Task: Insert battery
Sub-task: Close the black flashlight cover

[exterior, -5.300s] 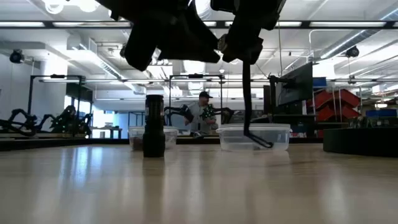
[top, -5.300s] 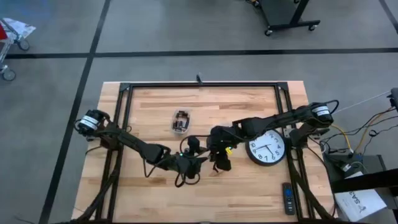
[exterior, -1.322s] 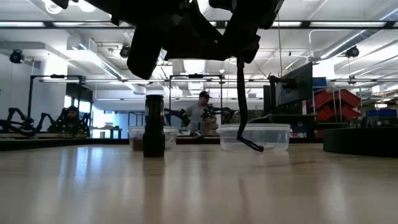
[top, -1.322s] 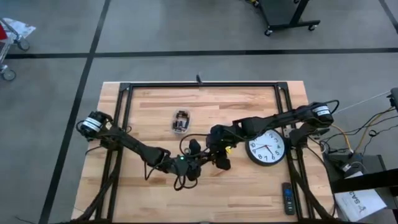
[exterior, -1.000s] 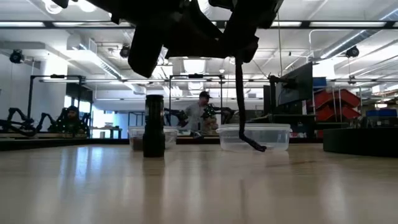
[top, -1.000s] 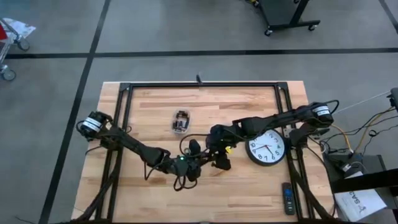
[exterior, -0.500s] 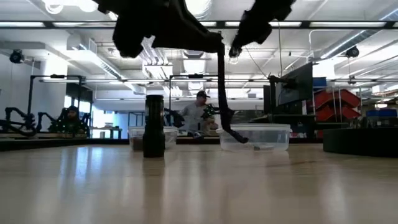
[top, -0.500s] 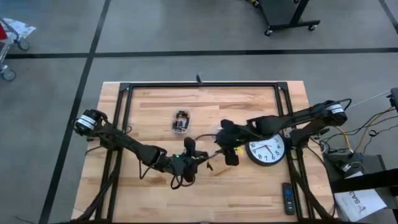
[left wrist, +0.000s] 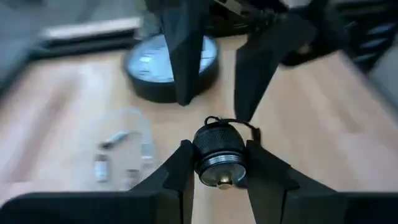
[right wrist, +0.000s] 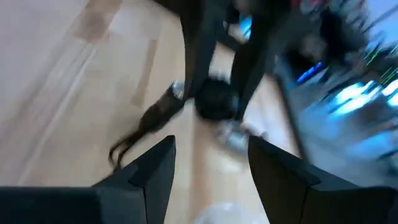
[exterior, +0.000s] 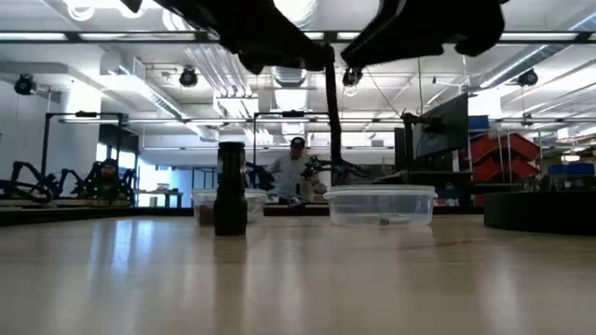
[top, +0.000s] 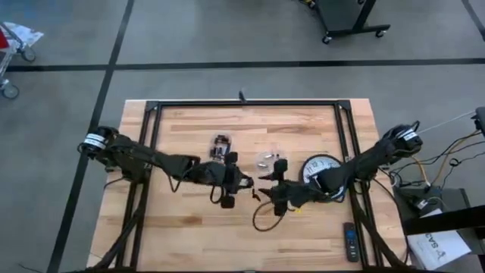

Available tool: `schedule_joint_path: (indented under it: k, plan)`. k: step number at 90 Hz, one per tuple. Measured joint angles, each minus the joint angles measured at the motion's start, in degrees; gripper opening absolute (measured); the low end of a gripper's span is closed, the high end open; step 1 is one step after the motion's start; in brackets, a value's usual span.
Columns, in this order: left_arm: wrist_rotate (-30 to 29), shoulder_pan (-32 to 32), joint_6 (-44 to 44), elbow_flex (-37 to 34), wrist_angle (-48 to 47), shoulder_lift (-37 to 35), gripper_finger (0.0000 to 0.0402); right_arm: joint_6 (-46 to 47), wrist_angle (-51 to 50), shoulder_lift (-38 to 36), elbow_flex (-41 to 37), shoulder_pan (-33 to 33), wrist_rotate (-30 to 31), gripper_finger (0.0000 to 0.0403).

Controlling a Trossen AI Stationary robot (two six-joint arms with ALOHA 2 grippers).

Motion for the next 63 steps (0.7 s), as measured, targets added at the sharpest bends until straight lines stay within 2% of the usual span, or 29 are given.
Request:
schedule_joint_path:
  k: [16,27,50,63]
  plan:
    - [7.2,2.2,-5.6,0.0,0.0,0.0,0.0089,-13.0,1.1,4.6,3.7,0.2,1.2,0.0176]
    - [10.6,2.3,-7.5,0.0,1.7,-0.8,0.0089,-14.1,0.2,6.6,6.9,0.4,5.3,0.0168]
    - [11.8,2.2,-9.1,-0.1,3.2,-6.4,0.0089,-18.1,-1.5,7.5,14.7,1.0,11.5,0.0149]
    - [13.3,2.2,-7.7,0.0,0.9,-12.3,0.0089,-26.8,-2.1,7.5,19.3,1.3,12.7,0.0139]
